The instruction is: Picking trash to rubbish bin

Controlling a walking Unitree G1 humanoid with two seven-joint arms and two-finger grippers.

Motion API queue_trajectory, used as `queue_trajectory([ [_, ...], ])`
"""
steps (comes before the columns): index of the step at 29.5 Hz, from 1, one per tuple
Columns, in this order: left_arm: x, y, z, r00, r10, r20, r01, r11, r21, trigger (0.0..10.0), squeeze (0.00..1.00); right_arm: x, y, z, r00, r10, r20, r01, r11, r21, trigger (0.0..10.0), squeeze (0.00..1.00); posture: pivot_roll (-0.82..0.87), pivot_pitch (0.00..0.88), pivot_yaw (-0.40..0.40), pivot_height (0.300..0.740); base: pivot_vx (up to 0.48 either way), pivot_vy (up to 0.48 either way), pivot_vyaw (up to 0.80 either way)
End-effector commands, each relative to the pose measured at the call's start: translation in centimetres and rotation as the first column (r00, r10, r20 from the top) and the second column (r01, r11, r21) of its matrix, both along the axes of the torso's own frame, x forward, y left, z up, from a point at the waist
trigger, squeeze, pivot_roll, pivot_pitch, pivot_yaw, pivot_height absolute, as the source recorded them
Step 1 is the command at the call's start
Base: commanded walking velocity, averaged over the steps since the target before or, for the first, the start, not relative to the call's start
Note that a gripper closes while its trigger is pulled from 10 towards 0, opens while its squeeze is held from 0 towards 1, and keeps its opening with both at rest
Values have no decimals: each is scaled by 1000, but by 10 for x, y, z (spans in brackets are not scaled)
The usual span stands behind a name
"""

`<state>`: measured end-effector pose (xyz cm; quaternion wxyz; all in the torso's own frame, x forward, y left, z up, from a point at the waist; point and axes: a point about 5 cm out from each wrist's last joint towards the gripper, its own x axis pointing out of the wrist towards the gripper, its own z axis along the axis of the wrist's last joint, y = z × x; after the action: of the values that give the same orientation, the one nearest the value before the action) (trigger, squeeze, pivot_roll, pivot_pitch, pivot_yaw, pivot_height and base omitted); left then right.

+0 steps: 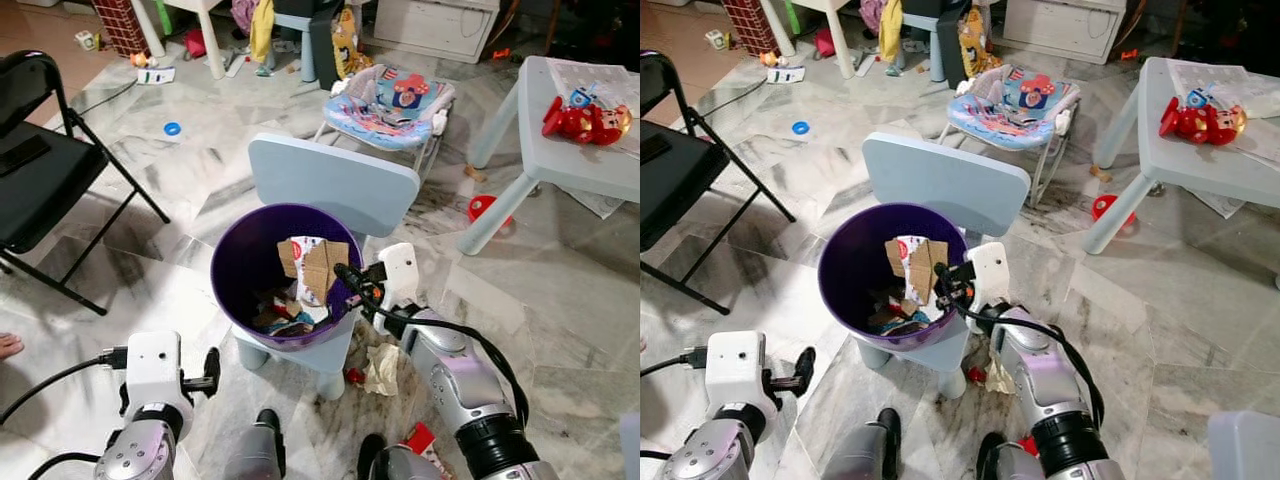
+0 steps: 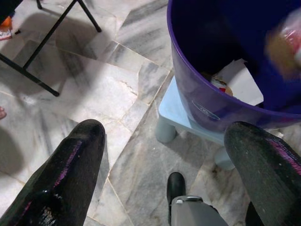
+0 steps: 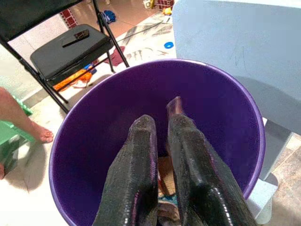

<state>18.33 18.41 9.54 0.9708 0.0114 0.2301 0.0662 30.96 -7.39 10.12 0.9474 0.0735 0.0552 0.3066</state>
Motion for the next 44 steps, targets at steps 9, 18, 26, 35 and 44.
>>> queue_trajectory([
  [9,-1,-2,1,1000,-12,-5,12,1000,-10,10000,561,2,-8,9,997,-52,62,52,999,8,10000,1000,246,253,-30,740,0,0,0],
  [18,28,-11,25,983,-100,154,95,995,43,10000,561,14,-44,40,955,-234,183,234,972,21,10000,1000,197,240,-29,740,0,0,0],
  [26,55,-26,54,908,-225,354,187,973,137,10000,0,17,-70,70,893,-367,262,361,930,72,10000,1000,136,234,-27,740,0,0,0],
  [35,70,-37,67,865,-238,442,192,970,146,10000,0,13,-85,84,853,-420,309,426,903,51,10000,1000,106,224,-34,740,0,0,0],
  [44,78,-29,67,869,-207,450,162,977,137,10000,0,13,-90,85,851,-433,296,441,897,43,10000,1000,91,227,-41,740,0,0,-721],
])
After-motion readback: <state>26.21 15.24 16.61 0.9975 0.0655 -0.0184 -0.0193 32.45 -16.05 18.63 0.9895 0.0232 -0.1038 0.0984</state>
